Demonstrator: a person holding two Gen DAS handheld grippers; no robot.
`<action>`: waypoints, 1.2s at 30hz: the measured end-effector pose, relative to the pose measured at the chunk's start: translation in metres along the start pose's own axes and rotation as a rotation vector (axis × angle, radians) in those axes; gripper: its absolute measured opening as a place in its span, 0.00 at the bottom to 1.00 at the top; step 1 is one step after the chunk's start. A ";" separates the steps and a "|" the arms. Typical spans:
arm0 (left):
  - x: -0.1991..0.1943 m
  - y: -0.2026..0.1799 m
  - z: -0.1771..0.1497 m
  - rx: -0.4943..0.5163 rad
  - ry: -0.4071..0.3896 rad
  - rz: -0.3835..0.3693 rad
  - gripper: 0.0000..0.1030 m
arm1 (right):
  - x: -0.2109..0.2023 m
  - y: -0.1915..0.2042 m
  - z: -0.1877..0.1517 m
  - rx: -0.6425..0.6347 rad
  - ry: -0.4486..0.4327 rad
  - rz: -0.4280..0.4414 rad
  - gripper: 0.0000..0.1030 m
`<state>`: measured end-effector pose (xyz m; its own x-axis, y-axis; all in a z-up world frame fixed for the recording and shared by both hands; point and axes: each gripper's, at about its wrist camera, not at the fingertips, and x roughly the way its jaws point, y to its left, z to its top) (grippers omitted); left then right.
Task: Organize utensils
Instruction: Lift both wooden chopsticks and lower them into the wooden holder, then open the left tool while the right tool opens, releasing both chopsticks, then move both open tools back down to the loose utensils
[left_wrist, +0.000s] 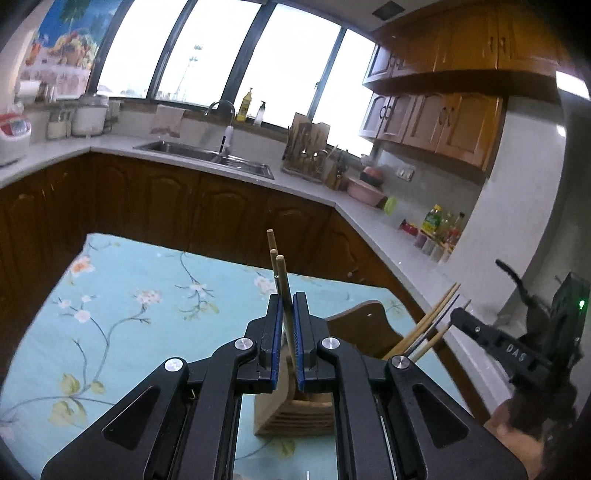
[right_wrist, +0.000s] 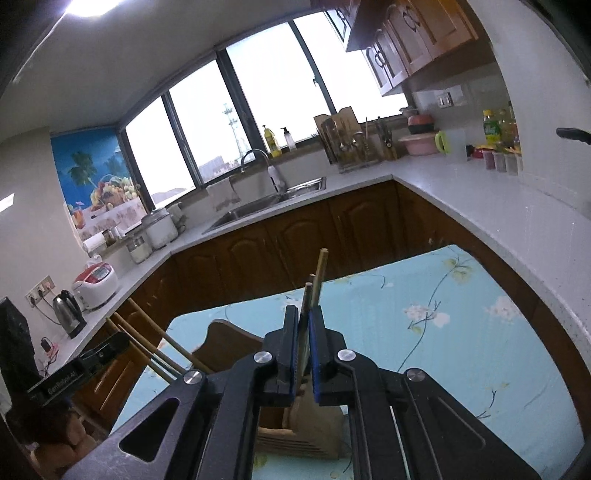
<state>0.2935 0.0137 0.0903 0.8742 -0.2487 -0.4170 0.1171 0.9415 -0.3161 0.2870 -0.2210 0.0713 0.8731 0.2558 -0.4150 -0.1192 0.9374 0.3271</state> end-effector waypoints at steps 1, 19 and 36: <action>0.000 -0.001 0.000 0.001 0.003 0.000 0.05 | -0.001 -0.001 0.001 0.006 0.004 0.005 0.06; -0.018 0.009 0.000 -0.058 -0.014 0.000 0.52 | -0.011 -0.005 0.006 0.034 -0.007 0.005 0.52; -0.084 0.028 -0.082 -0.068 0.084 0.076 0.78 | -0.087 -0.022 -0.054 0.078 -0.061 -0.004 0.80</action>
<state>0.1851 0.0419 0.0466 0.8367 -0.1980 -0.5106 0.0173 0.9414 -0.3369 0.1877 -0.2507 0.0542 0.9008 0.2352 -0.3651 -0.0804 0.9165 0.3919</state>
